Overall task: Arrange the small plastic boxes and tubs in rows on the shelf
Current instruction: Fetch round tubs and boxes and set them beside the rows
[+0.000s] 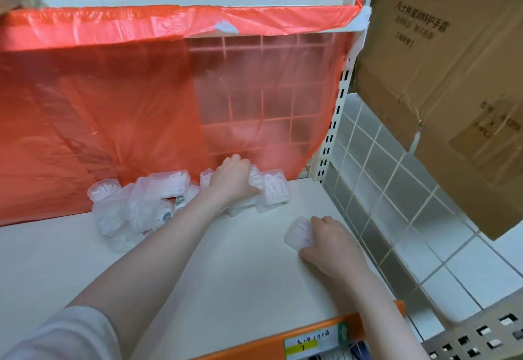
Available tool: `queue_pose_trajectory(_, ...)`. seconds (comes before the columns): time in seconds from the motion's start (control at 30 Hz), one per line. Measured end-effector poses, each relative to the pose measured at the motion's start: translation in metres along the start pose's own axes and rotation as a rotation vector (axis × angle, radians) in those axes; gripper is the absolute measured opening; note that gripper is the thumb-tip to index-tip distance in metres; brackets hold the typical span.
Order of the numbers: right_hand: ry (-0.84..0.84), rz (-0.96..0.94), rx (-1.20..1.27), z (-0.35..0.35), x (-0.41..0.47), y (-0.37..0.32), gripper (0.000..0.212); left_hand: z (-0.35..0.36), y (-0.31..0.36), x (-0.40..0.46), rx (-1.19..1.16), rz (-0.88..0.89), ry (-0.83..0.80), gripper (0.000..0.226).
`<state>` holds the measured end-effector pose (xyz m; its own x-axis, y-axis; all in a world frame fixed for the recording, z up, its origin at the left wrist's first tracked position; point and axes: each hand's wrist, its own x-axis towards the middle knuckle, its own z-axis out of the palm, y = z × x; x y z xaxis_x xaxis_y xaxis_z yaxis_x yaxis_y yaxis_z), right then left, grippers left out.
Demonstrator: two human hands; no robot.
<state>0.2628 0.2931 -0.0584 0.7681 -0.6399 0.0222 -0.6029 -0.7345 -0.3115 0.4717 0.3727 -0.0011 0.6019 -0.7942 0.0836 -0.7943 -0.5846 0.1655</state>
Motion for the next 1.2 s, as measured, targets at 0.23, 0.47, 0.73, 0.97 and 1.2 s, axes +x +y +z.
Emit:
queue_pose_trajectory(0.23,0.025,-0.065,0.036,-0.002,0.007,-0.004,0.02,-0.015,0.004,-0.038,-0.021,-0.018,0.119,0.051)
queue_pose_trajectory(0.47,0.017,-0.144,0.057,-0.004,-0.008,-0.045,0.036,-0.043,-0.025,-0.12,-0.074,-0.031,0.205,0.055)
queue_pose_trajectory(0.73,0.049,-0.225,0.091,0.002,-0.068,-0.144,0.052,-0.07,-0.112,-0.254,-0.05,-0.125,0.261,0.072)
queue_pose_trajectory(0.97,0.032,-0.381,0.115,0.037,-0.159,-0.281,0.054,-0.086,-0.227,-0.405,0.024,-0.228,0.231,0.079)
queue_pose_trajectory(1.2,-0.037,-0.586,0.127,0.081,-0.238,-0.415,0.054,-0.099,-0.319,-0.538,0.032,-0.417,0.219,0.077)
